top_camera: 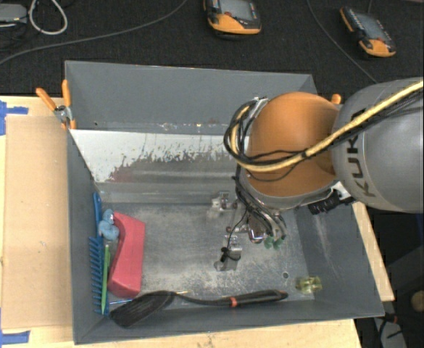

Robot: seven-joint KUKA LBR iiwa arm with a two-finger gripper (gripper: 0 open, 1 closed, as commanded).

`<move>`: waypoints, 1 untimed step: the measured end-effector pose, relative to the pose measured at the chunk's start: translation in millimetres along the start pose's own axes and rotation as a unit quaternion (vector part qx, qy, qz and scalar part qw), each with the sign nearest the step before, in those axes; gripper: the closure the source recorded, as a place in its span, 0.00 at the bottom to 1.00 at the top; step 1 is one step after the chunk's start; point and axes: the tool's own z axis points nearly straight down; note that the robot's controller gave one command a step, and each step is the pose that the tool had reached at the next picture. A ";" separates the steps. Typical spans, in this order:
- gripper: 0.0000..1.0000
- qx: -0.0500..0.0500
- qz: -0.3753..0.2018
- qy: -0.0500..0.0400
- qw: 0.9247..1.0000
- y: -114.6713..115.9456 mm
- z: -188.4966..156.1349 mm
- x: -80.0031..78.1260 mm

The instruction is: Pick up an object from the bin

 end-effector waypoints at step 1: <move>0.00 0.000 0.002 -0.004 1.000 -0.7 -4.4 -1.6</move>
Offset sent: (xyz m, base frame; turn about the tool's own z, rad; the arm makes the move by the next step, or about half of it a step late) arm -0.0395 0.0643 -0.1489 -0.1987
